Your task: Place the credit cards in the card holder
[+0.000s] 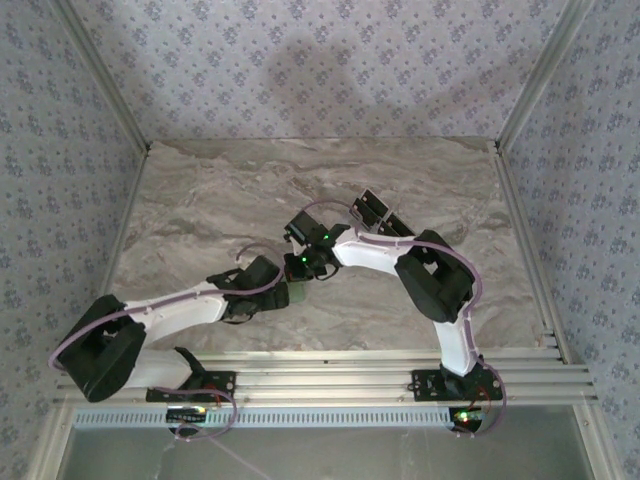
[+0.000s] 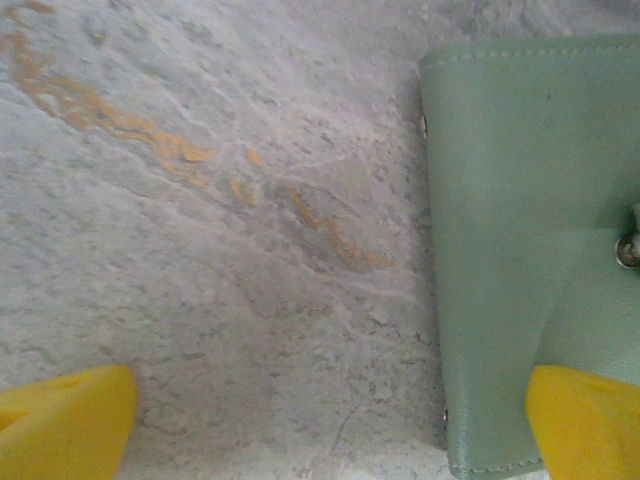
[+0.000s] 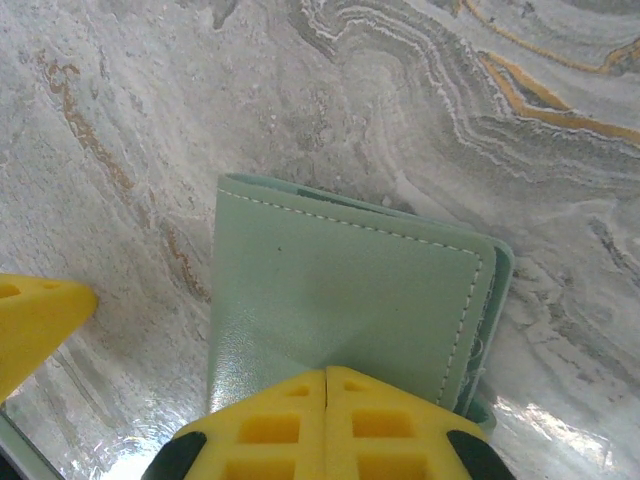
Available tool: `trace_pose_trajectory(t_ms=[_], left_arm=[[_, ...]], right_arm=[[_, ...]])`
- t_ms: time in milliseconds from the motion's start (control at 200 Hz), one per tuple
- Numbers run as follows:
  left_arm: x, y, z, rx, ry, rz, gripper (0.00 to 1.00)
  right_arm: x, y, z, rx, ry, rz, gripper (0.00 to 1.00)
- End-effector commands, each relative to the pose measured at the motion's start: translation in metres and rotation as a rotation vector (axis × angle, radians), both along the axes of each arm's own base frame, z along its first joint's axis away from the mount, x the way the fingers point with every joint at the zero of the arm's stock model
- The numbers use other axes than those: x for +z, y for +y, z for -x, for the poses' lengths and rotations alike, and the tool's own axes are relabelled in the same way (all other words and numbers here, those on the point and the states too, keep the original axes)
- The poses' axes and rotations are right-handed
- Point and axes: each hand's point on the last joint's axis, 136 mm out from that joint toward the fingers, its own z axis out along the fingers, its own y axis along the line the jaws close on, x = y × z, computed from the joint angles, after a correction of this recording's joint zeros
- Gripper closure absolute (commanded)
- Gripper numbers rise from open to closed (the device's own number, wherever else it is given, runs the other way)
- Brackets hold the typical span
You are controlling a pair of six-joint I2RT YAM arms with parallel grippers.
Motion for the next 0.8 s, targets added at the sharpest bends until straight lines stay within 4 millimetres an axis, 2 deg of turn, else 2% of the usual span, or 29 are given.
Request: trace_pose_trajectory(t_ms=[0, 105, 185, 525, 795], left_arm=[[0.015, 0.021, -0.001, 0.094, -0.051, 0.007, 0.0], [0.021, 0.038, -0.001, 0.183, -0.07, 0.03, 0.01], [0.021, 0.043, 0.0, 0.206, -0.064, 0.036, 0.01], [0.003, 0.04, 0.003, 0.193, -0.006, 0.017, 0.01], [-0.001, 0.037, 0.002, 0.184, 0.008, 0.012, 0.01]], right_arm=[[-0.025, -0.01, 0.016, 0.009, 0.044, 0.079, 1.0], [-0.027, -0.012, 0.018, 0.01, 0.042, 0.089, 1.0], [-0.028, -0.013, 0.02, 0.016, 0.038, 0.097, 1.0], [-0.039, -0.024, 0.031, 0.045, 0.019, 0.174, 1.0], [-0.053, -0.038, 0.045, 0.059, -0.004, 0.255, 1.0]])
